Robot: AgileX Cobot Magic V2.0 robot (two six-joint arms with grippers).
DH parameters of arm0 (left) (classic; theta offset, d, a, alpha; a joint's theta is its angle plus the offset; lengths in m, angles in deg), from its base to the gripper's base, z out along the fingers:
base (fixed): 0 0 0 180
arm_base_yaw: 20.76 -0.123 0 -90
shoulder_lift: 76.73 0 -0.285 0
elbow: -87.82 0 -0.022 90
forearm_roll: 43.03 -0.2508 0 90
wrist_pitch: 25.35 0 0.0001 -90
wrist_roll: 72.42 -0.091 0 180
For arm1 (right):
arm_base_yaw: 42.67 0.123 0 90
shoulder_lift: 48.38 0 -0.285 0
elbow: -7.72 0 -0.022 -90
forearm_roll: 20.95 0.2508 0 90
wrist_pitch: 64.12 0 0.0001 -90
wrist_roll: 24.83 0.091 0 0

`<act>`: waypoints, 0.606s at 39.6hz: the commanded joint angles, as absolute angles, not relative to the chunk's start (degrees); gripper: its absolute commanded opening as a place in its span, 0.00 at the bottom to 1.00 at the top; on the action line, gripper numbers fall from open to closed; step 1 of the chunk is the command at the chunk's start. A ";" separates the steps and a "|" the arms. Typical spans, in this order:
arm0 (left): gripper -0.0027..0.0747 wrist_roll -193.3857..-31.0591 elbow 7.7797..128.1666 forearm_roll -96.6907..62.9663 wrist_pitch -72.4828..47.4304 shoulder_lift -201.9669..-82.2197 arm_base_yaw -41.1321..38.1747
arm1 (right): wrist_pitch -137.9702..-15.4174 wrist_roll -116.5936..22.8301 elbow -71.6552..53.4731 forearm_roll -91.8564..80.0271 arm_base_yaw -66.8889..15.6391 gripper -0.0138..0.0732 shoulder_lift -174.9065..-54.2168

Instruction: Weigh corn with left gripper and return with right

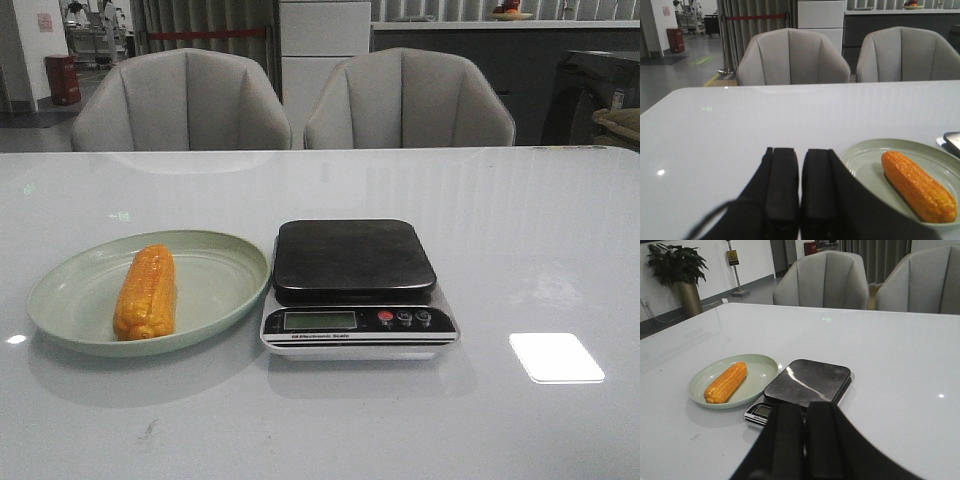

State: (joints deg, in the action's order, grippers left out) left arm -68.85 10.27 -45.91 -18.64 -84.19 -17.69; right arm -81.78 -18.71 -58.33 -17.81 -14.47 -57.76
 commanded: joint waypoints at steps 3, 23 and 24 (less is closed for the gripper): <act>0.18 -68.76 8.39 -45.37 -18.96 -83.02 -17.93 | -76.85 -19.21 -56.85 -18.27 -14.89 0.34 -58.30; 0.18 -68.76 8.39 -45.37 -18.96 -83.02 -17.93 | -76.85 -19.21 -56.85 -18.27 -14.89 0.34 -58.30; 0.18 -68.76 8.39 -45.37 -18.96 -83.02 -17.93 | -76.85 -19.21 -56.85 -18.27 -14.89 0.34 -58.30</act>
